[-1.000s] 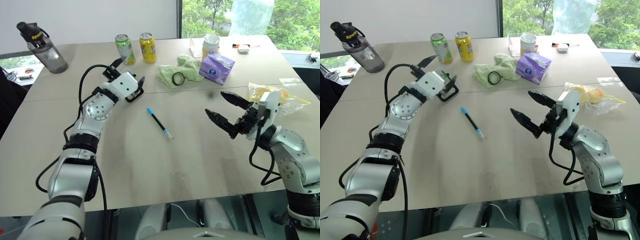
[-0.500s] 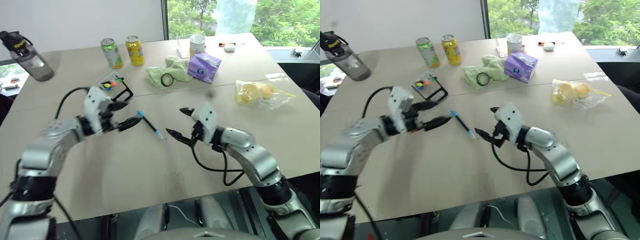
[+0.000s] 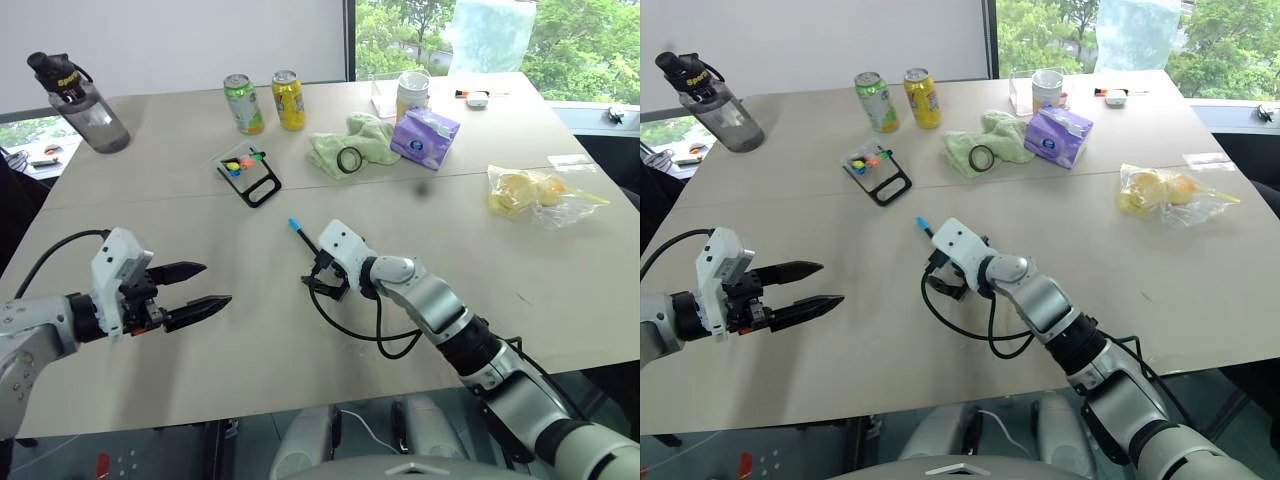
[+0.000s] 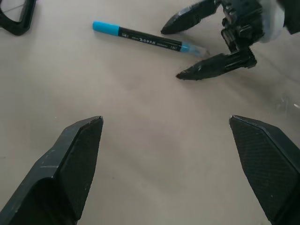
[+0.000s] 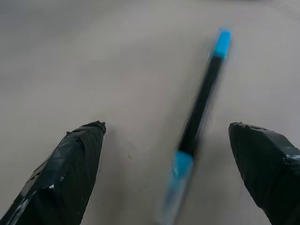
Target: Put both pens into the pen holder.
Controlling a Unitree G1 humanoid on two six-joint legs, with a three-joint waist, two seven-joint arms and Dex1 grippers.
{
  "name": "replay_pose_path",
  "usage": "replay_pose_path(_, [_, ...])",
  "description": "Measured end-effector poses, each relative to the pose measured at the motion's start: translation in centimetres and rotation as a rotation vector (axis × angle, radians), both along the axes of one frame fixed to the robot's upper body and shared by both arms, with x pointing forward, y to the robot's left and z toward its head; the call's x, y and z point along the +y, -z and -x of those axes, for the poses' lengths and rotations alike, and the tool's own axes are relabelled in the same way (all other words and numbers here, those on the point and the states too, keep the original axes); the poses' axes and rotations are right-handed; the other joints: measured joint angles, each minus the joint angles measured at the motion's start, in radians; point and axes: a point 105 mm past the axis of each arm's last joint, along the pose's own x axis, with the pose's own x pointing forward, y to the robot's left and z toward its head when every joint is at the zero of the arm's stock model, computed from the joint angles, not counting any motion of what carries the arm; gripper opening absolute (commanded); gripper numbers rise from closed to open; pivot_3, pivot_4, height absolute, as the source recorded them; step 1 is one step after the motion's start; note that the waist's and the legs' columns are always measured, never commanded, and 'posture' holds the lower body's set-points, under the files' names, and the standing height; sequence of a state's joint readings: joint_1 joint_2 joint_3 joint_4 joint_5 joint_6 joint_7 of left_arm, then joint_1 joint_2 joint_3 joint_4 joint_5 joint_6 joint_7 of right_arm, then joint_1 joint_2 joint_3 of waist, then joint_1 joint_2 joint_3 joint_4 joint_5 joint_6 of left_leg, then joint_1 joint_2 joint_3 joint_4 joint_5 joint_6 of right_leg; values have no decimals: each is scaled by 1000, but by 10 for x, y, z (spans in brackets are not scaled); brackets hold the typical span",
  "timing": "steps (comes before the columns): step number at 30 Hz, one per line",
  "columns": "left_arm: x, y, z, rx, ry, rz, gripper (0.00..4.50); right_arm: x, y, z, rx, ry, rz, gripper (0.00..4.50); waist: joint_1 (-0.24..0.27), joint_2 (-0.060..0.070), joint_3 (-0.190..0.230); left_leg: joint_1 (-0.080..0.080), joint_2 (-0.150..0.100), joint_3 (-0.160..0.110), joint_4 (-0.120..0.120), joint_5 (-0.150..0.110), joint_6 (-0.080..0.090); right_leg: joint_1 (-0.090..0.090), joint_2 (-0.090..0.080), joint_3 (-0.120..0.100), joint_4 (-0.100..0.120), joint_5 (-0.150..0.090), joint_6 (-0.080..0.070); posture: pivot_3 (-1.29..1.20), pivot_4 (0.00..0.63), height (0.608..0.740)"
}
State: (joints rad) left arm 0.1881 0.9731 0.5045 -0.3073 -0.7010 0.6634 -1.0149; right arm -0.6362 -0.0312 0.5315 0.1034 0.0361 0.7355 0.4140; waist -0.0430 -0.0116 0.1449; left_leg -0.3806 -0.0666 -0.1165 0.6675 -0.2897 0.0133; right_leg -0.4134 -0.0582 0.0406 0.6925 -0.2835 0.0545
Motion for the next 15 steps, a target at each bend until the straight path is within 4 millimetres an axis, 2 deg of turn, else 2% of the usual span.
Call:
replay_pose_path(2, [-4,-2,-1,-24,0,4,4500,3,1,1,14,11,8,3295,-1,0,0,0,1,0,0,1,-1,0,1,0,0,1,-2,0,150,740])
replay_pose_path(3, [-7,-4,-1,-32,8,-1,4500,2,1,1,17,18,8,2729,-1,0,0,1,1,0,0,1,-1,1,1,0,0,1,-2,0,150,740])
replay_pose_path(4, [-7,-4,-1,-34,9,-2,4500,2,1,1,19,22,9,2369,0,0,-1,1,1,0,0,1,-1,1,1,0,0,1,-2,0,150,740])
replay_pose_path(5, [-8,-4,-1,-38,5,-2,4500,-1,0,-1,21,36,5,1729,0,0,-1,1,0,0,0,1,-1,1,1,0,0,1,-2,0,150,740])
replay_pose_path(6, [-8,-4,-1,-38,4,0,4500,-2,0,-2,20,42,4,1456,1,0,-1,1,0,0,0,1,-1,1,1,0,0,1,-2,0,150,740])
replay_pose_path(9, [-8,-2,-2,-43,-8,7,4500,-4,0,-2,12,44,10,106,1,0,-1,1,0,0,0,1,-1,1,1,0,0,1,-2,0,150,740])
replay_pose_path(15, [-10,-4,-6,-66,-21,24,4500,-5,1,-3,26,65,8,23,3,0,-1,1,0,0,0,1,-1,1,0,0,0,1,-2,0,150,740])
